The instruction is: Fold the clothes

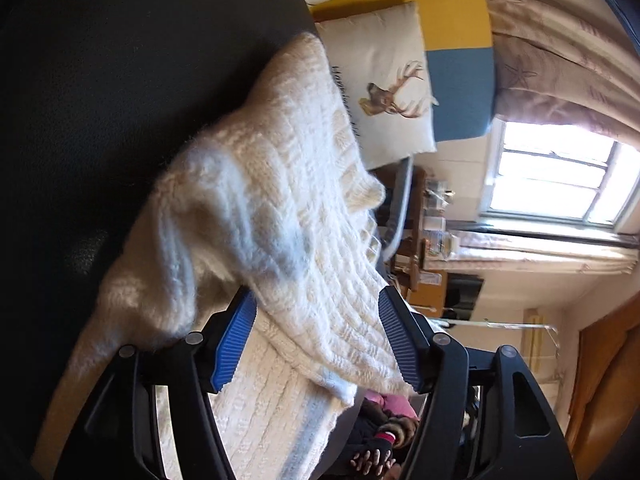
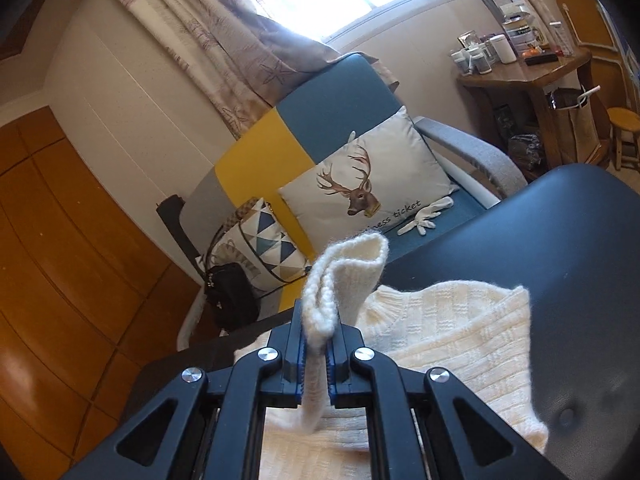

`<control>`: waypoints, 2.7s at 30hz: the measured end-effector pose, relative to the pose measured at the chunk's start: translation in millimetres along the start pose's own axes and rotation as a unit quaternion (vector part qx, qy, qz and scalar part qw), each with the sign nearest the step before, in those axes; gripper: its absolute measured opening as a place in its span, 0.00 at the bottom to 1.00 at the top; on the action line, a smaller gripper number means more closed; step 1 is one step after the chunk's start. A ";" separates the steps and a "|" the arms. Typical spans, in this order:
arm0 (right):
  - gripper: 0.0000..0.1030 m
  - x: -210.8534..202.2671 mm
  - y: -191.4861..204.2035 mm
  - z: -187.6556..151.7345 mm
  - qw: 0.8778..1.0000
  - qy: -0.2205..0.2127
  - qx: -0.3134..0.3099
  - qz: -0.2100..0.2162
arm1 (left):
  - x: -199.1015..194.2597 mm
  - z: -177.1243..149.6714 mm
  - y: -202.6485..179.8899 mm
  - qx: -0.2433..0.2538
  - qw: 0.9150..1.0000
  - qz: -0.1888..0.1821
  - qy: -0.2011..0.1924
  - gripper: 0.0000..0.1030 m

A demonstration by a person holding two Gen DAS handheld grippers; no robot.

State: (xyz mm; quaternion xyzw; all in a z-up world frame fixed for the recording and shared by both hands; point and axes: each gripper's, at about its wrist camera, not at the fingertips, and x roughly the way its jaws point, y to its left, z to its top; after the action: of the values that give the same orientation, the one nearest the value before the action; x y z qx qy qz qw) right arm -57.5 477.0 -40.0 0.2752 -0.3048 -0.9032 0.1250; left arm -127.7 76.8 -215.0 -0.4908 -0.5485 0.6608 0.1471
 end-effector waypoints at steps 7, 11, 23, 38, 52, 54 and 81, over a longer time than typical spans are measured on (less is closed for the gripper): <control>0.06 -11.4 8.6 0.4 0.999 -0.014 -0.028 -0.008 | -18.2 13.2 -17.0 0.053 0.996 0.020 -0.064 0.20; 0.06 12.4 -21.4 -18.9 0.996 0.021 -0.028 -0.086 | -33.2 13.2 -10.9 0.137 0.981 0.076 -0.115 0.20; 0.06 26.0 -74.7 -35.6 0.991 0.056 0.012 -0.120 | -55.1 -4.3 -29.0 0.259 0.946 0.081 -0.175 0.15; 0.06 48.4 -117.7 -57.3 0.978 0.092 0.024 -0.187 | -28.3 2.0 0.1 0.256 0.947 0.134 -0.142 0.15; 0.14 32.5 -147.1 -51.1 0.972 0.126 0.113 -0.161 | -29.0 26.2 11.5 0.163 0.979 0.075 -0.097 0.26; 0.08 41.9 -133.3 -52.1 0.966 0.154 0.057 -0.198 | -28.4 21.2 3.2 0.194 0.970 0.099 -0.104 0.26; 0.26 205.9 116.2 -64.7 0.917 0.287 -0.278 0.001 | -35.5 15.1 6.1 0.244 0.958 0.109 -0.101 0.33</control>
State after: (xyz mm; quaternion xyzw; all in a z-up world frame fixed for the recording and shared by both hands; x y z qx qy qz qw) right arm -181.9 273.9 -97.5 0.4766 0.0072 -0.8334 0.2798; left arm -121.0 39.8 -204.3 -0.4271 -0.3258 0.8328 0.1337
